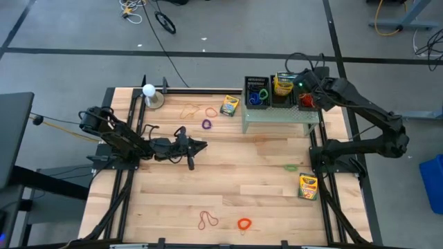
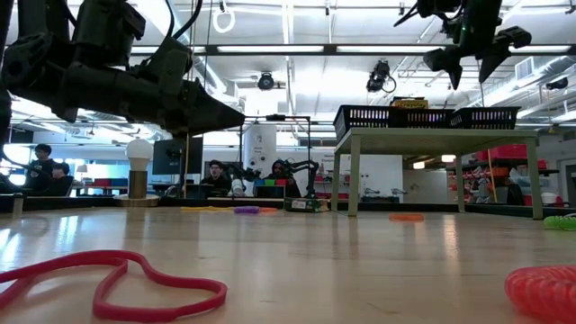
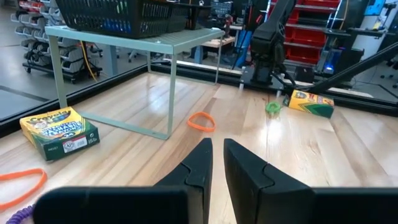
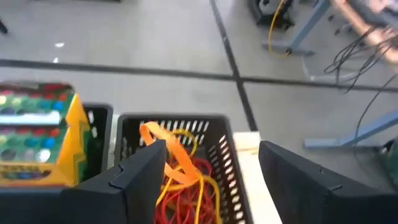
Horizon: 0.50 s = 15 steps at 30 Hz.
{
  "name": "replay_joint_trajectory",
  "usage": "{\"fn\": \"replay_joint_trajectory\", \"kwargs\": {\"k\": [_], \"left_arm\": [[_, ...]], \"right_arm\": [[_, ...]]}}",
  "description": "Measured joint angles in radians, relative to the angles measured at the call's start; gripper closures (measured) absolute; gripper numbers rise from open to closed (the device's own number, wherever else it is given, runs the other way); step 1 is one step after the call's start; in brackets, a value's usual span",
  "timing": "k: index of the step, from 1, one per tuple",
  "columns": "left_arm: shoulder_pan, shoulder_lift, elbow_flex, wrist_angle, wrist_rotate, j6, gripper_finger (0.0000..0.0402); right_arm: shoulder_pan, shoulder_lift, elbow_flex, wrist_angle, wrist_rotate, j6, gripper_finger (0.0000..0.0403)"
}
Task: Pick & Place Office Desk Supplies
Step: Put the bottom orange rubber band into the right black basket on the shelf, then put the orange spring keychain into the left black basket on the shelf
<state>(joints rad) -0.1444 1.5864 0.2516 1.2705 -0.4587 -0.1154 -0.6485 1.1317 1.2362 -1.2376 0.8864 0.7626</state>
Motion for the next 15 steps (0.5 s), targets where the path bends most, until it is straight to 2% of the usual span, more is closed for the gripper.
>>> {"fn": "replay_joint_trajectory", "kwargs": {"k": [2, 12, 15], "left_arm": [[0.000, 0.000, 0.000, -0.001, 0.000, 0.000, 0.0354], [0.000, 0.000, 0.000, -0.005, 0.000, 0.000, 0.0354], [0.000, 0.000, 0.000, -0.006, 0.004, -0.019, 0.0354]], "right_arm": [[-0.005, 0.000, 0.000, -0.013, -0.032, 0.007, 0.0135], [-0.007, 0.000, 0.000, -0.092, -0.047, 0.059, 0.0135], [-0.003, -0.002, 0.001, -0.126, -0.113, -0.040, 0.0136]]}}
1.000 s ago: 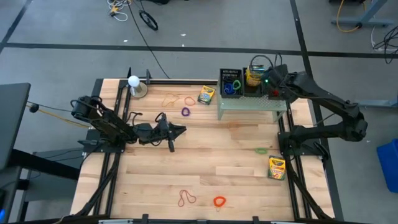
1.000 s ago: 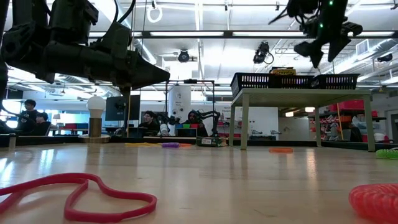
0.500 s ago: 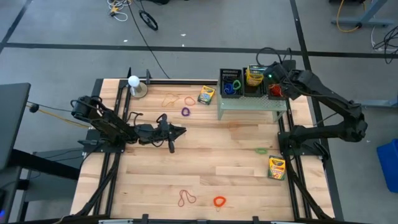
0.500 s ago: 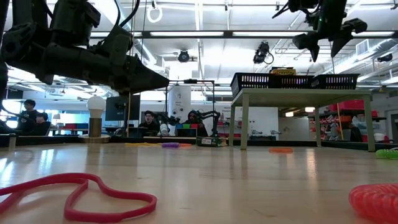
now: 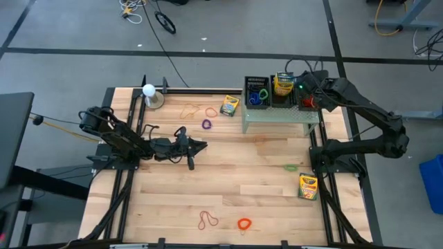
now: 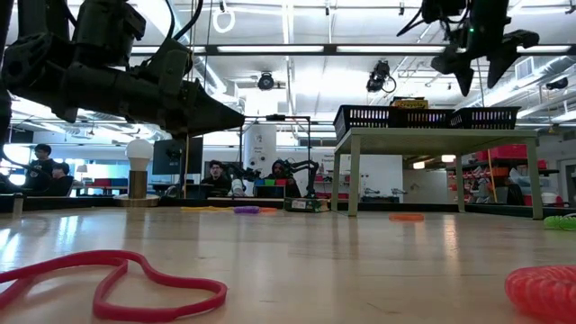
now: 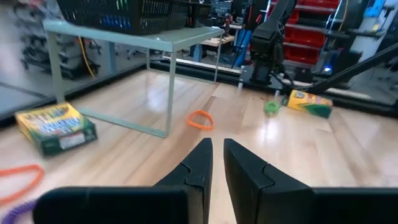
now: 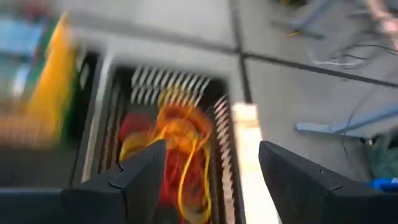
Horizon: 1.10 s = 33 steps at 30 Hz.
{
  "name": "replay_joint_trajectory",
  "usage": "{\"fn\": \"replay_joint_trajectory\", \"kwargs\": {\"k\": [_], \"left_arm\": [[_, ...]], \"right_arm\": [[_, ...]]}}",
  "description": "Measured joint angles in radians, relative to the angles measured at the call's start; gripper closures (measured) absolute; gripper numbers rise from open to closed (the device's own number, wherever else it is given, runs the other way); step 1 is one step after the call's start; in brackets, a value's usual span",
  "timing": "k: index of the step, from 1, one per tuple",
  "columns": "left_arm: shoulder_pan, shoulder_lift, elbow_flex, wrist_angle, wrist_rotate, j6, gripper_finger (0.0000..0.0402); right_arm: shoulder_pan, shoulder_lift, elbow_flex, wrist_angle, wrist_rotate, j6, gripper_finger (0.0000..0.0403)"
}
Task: Pick & Place Office Desk Supplies
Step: Put the orange spring keychain into the left black basket on the shelf
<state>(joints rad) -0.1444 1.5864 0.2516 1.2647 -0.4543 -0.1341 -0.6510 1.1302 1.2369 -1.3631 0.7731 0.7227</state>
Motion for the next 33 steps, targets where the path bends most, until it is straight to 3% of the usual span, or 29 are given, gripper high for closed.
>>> {"fn": "replay_joint_trajectory", "kwargs": {"k": [4, 8, 13, 17, 23, 28, 33], "left_arm": [[0.000, 0.000, 0.000, -0.022, 0.031, -0.120, 0.0354], [0.002, 0.000, 0.000, -0.021, 0.051, -0.104, 0.0354], [0.000, 0.000, 0.000, -0.021, 0.098, -0.073, 0.0354], [0.000, 0.000, 0.001, -0.021, 0.162, -0.063, 0.0354], [-0.013, 0.000, 0.001, -0.037, 0.185, -0.047, 0.0354], [-0.020, 0.000, 0.001, -0.043, 0.185, -0.021, 0.0354], [-0.020, 0.000, 0.001, -0.043, 0.182, 0.002, 0.0354]], "right_arm": [[0.033, -0.005, 0.000, -0.076, -0.265, -0.188, 0.0171], [0.202, -0.039, 0.000, -0.147, -0.263, -0.179, 0.0258], [0.501, -0.091, 0.000, -0.163, -0.247, -0.091, 0.0385], [0.771, -0.082, -0.003, -0.108, -0.244, 0.002, 0.0385], [1.105, -0.003, -0.119, 0.292, -0.289, -0.111, 0.0398], [1.273, 0.126, -0.192, 0.554, -0.329, -0.178, 0.0387], [1.336, 0.299, -0.196, 0.693, -0.343, -0.156, 0.0385]]}}
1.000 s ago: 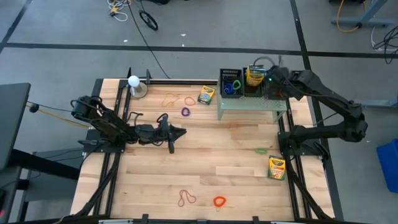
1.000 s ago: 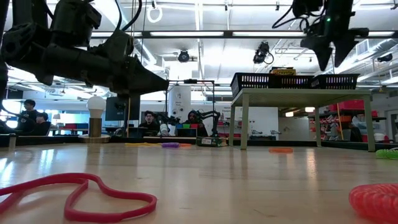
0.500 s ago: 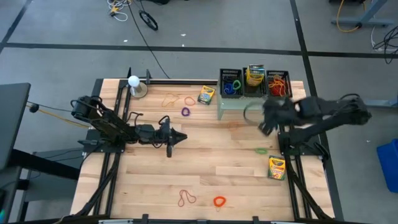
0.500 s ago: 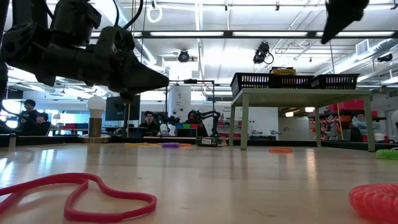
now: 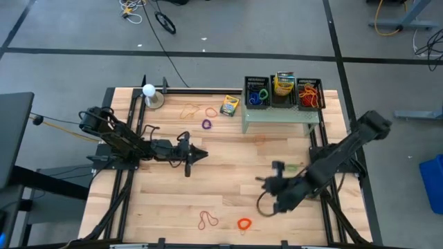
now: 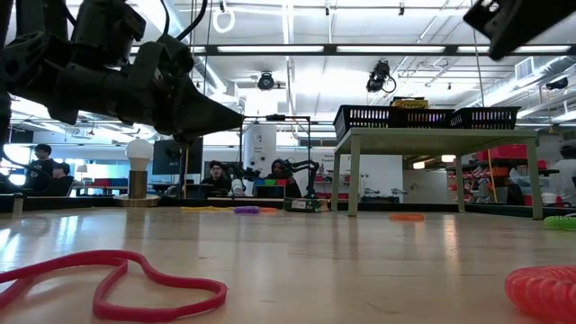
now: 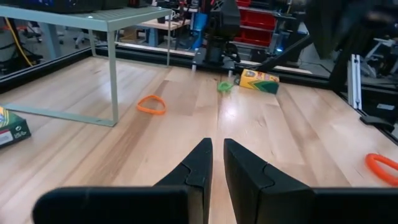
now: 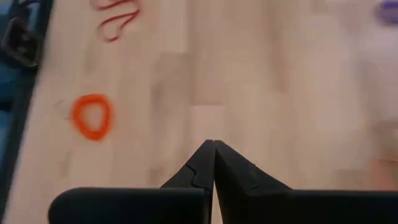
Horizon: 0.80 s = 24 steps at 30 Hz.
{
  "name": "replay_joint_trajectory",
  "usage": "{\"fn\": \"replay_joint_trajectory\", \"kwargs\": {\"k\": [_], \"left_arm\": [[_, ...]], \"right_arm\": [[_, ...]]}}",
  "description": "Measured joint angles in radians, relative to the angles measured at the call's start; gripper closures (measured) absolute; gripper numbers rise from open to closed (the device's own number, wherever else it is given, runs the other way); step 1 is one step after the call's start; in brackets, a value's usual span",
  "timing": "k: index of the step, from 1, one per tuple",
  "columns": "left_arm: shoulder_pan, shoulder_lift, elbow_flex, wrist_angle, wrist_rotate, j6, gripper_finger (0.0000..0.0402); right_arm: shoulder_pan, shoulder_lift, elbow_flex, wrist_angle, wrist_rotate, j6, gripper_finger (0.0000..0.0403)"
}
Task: Pick & Place Office Desk Supplies
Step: Put the orange spring keychain into the left black basket on the shelf
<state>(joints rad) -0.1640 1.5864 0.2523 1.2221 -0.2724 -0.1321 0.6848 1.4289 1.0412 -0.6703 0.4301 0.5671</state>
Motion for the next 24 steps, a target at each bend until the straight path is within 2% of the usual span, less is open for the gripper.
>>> {"fn": "replay_joint_trajectory", "kwargs": {"k": [7, 11, 18, 24], "left_arm": [[0.000, 0.000, 0.000, 0.000, 0.000, 0.002, 0.0354], [0.000, 0.000, 0.000, -0.001, 0.000, 0.002, 0.0354], [0.000, 0.000, 0.000, -0.004, 0.000, 0.002, 0.0354], [0.000, 0.000, 0.000, -0.025, 0.000, 0.002, 0.0354]], "right_arm": [[0.006, 0.229, 0.005, 0.278, -0.194, 0.004, 0.0385], [0.006, 0.347, 0.068, 0.304, -0.229, 0.004, 0.0379], [0.009, 0.493, 0.189, 0.296, -0.267, -0.011, 0.0311], [0.003, 0.540, 0.203, 0.290, -0.306, -0.006, 0.0270]]}}
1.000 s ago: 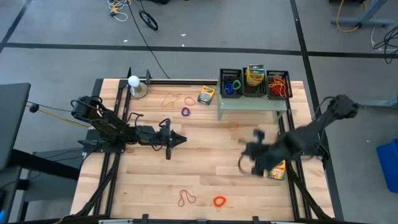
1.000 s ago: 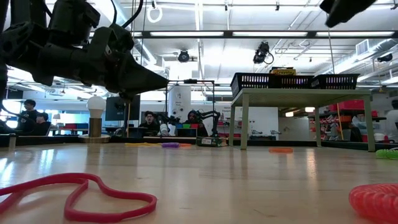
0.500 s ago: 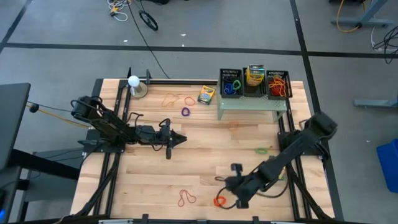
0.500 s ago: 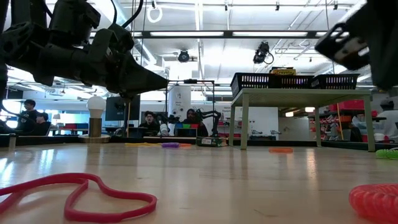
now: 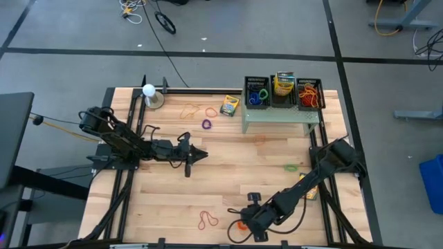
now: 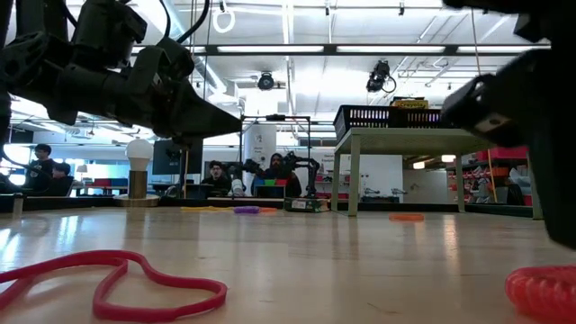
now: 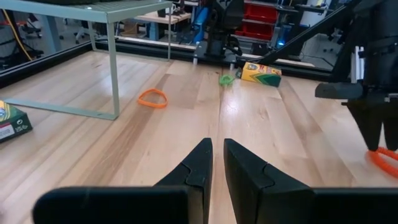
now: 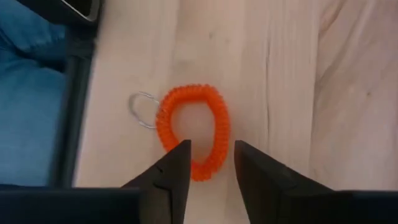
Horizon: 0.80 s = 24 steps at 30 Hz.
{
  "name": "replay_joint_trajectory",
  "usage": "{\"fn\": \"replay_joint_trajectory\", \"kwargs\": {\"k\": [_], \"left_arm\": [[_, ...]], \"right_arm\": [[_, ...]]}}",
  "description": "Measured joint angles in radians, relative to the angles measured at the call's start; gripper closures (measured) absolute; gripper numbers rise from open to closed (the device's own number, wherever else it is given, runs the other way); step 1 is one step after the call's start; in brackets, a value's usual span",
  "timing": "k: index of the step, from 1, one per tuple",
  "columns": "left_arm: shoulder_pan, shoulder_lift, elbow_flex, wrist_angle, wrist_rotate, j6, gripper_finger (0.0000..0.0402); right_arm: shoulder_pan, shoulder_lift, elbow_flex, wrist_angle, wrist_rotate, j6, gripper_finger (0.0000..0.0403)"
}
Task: Pick & Place Office Desk Supplies
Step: Put the orange spring keychain into the left black basket on the shelf
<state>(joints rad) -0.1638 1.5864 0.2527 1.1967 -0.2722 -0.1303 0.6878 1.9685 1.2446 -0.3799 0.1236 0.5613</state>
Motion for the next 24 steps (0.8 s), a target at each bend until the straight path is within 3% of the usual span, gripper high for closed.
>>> {"fn": "replay_joint_trajectory", "kwargs": {"k": [8, 16, 21, 24], "left_arm": [[0.000, 0.000, 0.000, -0.005, 0.000, 0.000, 0.0354], [0.000, 0.000, 0.000, -0.025, 0.004, -0.014, 0.0354], [0.000, 0.000, 0.000, -0.029, 0.007, -0.015, 0.0354], [0.000, 0.000, 0.000, -0.028, -0.003, -0.015, 0.0354]], "right_arm": [[-0.015, 0.040, 0.000, 0.010, 0.010, -0.017, 0.0294], [-0.018, 0.030, 0.000, 0.005, 0.100, -0.087, 0.0389], [-0.042, -0.051, 0.000, -0.066, 0.120, -0.087, 0.0374], [-0.064, -0.142, 0.000, -0.170, 0.207, -0.061, 0.0377]]}}
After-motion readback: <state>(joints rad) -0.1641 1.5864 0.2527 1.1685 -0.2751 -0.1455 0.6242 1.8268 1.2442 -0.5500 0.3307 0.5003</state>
